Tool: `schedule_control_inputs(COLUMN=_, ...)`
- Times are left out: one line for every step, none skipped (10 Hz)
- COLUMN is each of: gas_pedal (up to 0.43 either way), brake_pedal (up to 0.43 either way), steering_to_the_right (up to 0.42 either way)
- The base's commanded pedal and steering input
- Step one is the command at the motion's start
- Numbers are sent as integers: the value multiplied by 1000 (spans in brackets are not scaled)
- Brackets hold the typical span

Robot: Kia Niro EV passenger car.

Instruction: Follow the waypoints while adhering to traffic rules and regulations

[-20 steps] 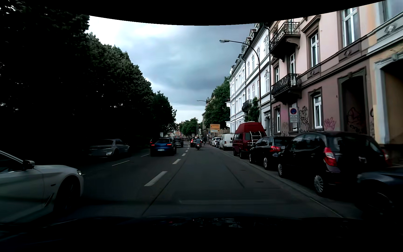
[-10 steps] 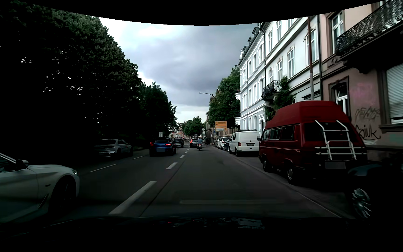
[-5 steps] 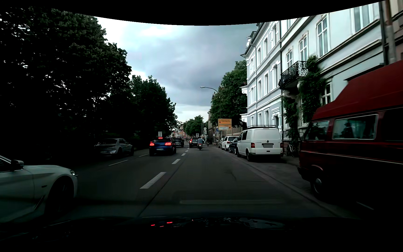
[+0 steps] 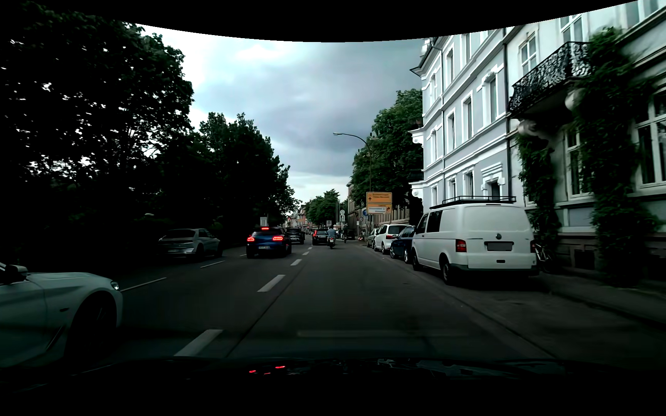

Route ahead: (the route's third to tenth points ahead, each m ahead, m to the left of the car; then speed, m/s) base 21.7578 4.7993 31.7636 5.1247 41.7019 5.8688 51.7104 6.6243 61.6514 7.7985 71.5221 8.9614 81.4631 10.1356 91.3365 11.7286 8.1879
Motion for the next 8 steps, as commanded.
schedule_control_inputs(gas_pedal=0, brake_pedal=0, steering_to_the_right=-11)
schedule_control_inputs(gas_pedal=0, brake_pedal=0, steering_to_the_right=-11)
schedule_control_inputs(gas_pedal=0, brake_pedal=0, steering_to_the_right=-11)
schedule_control_inputs(gas_pedal=0, brake_pedal=0, steering_to_the_right=-11)
schedule_control_inputs(gas_pedal=0, brake_pedal=0, steering_to_the_right=-10)
schedule_control_inputs(gas_pedal=0, brake_pedal=0, steering_to_the_right=-10)
schedule_control_inputs(gas_pedal=0, brake_pedal=0, steering_to_the_right=-10)
schedule_control_inputs(gas_pedal=0, brake_pedal=0, steering_to_the_right=-9)
